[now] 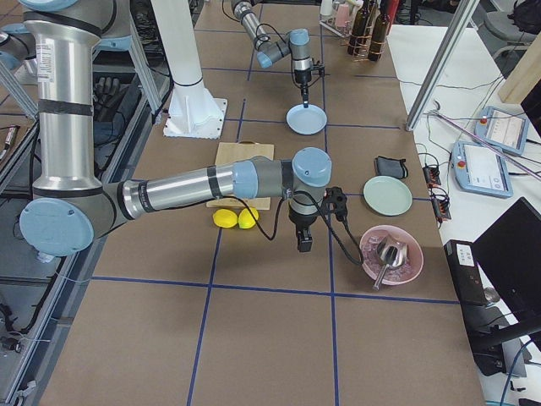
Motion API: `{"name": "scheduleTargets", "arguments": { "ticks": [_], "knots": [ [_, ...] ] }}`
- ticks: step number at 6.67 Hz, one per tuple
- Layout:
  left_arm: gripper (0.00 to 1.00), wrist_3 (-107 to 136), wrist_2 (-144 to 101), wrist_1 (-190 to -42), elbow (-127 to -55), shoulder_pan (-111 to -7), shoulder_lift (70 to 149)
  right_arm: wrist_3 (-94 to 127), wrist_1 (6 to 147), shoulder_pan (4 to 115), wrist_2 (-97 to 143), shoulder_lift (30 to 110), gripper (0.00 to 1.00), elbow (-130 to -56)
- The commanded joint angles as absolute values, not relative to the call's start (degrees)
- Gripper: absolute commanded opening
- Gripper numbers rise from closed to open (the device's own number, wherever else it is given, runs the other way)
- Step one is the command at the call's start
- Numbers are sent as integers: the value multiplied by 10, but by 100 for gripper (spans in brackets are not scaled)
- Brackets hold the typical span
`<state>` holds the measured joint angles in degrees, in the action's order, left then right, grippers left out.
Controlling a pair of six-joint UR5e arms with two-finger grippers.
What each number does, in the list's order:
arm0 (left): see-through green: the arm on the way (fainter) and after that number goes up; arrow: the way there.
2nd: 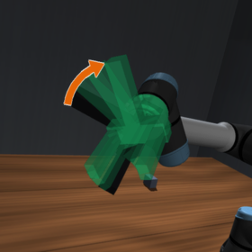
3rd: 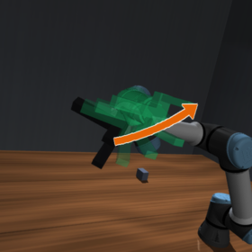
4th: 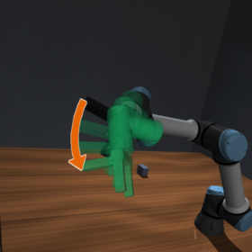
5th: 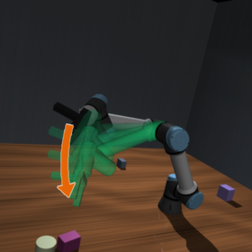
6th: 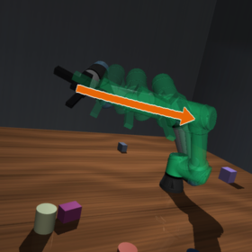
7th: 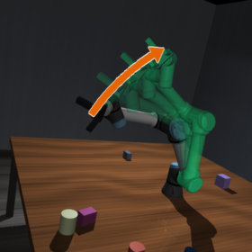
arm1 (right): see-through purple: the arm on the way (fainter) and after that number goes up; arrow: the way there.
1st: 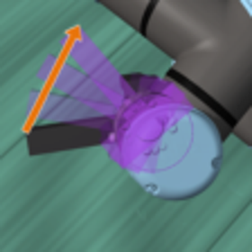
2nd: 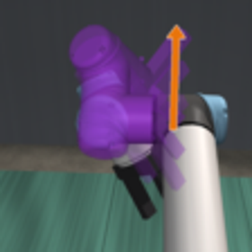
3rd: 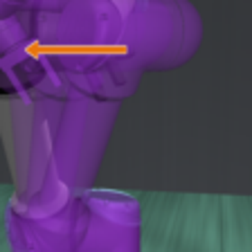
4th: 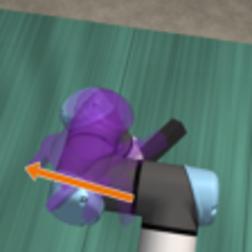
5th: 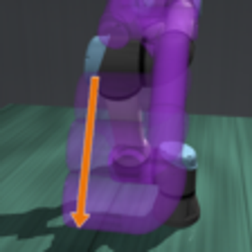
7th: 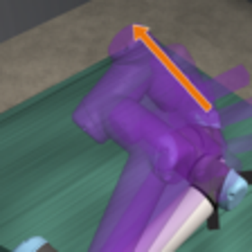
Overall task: Pick orange to plate
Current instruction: 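Push the white plate with the left gripper toward the table center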
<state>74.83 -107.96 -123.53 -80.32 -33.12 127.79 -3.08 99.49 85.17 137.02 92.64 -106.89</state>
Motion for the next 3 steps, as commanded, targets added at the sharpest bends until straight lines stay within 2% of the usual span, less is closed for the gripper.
{"name": "scheduleTargets", "arguments": {
  "ticks": [1,3],
  "knots": [
    [98,746,-1078,-1235,-800,-328,1278,-31,995,852,1370,926,100,-1069],
    [100,706,-1083,-1204,-835,-345,1259,-31,995,852,1370,926,100,-1070]
  ]
}}
